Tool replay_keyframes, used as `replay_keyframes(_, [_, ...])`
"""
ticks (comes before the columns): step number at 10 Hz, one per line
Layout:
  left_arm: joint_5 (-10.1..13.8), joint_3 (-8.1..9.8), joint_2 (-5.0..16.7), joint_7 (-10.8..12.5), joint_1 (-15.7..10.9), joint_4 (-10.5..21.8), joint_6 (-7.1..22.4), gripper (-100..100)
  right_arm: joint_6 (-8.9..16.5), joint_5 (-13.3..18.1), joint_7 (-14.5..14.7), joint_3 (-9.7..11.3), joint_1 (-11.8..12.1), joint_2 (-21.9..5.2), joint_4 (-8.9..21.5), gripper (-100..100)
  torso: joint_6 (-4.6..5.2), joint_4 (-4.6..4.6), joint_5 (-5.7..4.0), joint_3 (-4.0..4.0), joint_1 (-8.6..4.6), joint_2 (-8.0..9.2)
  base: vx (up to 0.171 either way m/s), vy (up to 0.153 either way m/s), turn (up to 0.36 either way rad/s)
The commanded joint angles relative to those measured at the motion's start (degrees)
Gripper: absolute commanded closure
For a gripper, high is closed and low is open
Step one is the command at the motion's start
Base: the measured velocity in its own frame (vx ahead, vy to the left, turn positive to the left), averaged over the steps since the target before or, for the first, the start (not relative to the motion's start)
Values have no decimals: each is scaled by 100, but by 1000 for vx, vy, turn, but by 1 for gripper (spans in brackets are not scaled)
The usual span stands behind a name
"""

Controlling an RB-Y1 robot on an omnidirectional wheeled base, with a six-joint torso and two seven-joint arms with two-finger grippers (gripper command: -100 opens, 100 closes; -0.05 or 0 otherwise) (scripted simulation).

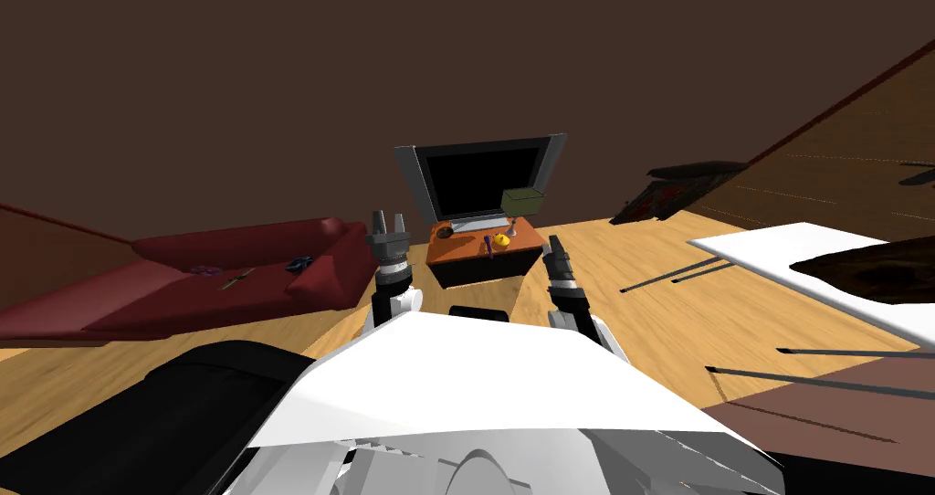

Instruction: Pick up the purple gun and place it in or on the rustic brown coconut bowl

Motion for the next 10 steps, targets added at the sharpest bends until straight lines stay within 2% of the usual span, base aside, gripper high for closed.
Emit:
replay_keyframes(1, [0, 0, 0, 0, 0, 0, 0, 0, 239, 160, 242, 113, 13, -38, 286, -100, 0, 0, 0, 0, 0, 0, -65, -42, 308])
replay_keyframes(2, [0, 0, 0, 0, 0, 0, 0, 0, 404, 246, 353, 157, -14, -86, 454, -100, 0, -1, 1, -3, 1, -6, -66, -45, 371])
replay_keyframes(3, [0, 0, 0, 0, 0, 0, 0, 0, 404, 246, 353, 157, -14, -86, 499, -100, 0, -2, 0, -4, -1, -7, -44, -32, 99])
replay_keyframes(4, [0, 1, 0, 0, 1, 0, 0, 0, 582, 333, 459, 202, -47, -137, 714, -100, 6, -3, 1, -7, 3, -13, -34, -12, 204])
replay_keyframes(5, [0, 0, 0, 0, 1, 0, 0, 0, 582, 333, 459, 202, -47, -137, 714, -100, 1, -4, 2, -11, 9, -18, -24, -11, 111])
replay_keyframes(6, [0, 0, 0, 0, 2, 0, 0, 0, 771, 421, 560, 249, -86, -192, 938, -100, 5, -5, 3, -13, 11, -23, -27, -9, 240])
replay_keyframes(7, [0, 0, 0, 0, 1, 0, 0, 0, 771, 421, 560, 249, -86, -192, 938, -100, 1, -5, 3, -13, 12, -23, -22, -14, 119])
replay_keyframes(9, [0, 0, 0, 0, 1, 0, 0, 0, 1110, 601, 741, 345, -181, -319, 1370, -100, 1, -6, 2, -16, 9, -27, -23, -12, 326])
replay_keyframes(10, [0, 0, 0, 0, 1, 0, 0, 0, 1183, 601, 741, 345, -181, -319, 1412, -100, 0, -6, 2, -15, 9, -26, -18, -18, 122])
